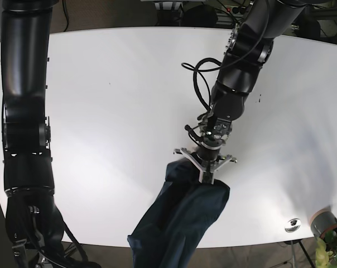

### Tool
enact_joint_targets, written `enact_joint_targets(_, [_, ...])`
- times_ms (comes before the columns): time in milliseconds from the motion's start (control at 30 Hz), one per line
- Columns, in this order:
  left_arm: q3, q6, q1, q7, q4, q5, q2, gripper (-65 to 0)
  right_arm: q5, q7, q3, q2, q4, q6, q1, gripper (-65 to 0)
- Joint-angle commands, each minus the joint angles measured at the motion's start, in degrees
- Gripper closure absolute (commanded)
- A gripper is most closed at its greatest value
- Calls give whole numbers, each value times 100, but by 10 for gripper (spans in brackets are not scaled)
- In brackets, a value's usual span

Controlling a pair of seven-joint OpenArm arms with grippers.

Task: Fold the T-shirt properly
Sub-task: 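Grasp the hanging shirt with the left gripper below the right gripper, then spread the shirt between both grippers and lay it on the table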

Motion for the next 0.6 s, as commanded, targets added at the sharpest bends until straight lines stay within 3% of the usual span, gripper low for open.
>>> enact_joint_targets(0, [-194, -15, -249, 204, 743, 31, -91, 0, 73, 363, 47, 186, -90, -27, 277, -24])
enact_joint_targets(100, [-414, -32, -117, 626, 1534, 31, -417, 0, 73, 380, 64, 388, -213, -45, 277, -24])
enact_joint_targets(267, [-1038, -595, 15, 1163, 2659, 31, -988, 0, 20, 460, 64, 792, -644, -27, 277, -24])
enact_joint_targets(567, [-2278, -1580, -899, 2024, 3099, 75, -1718, 0, -533, 530, 64, 1003, -802, -27, 277, -24])
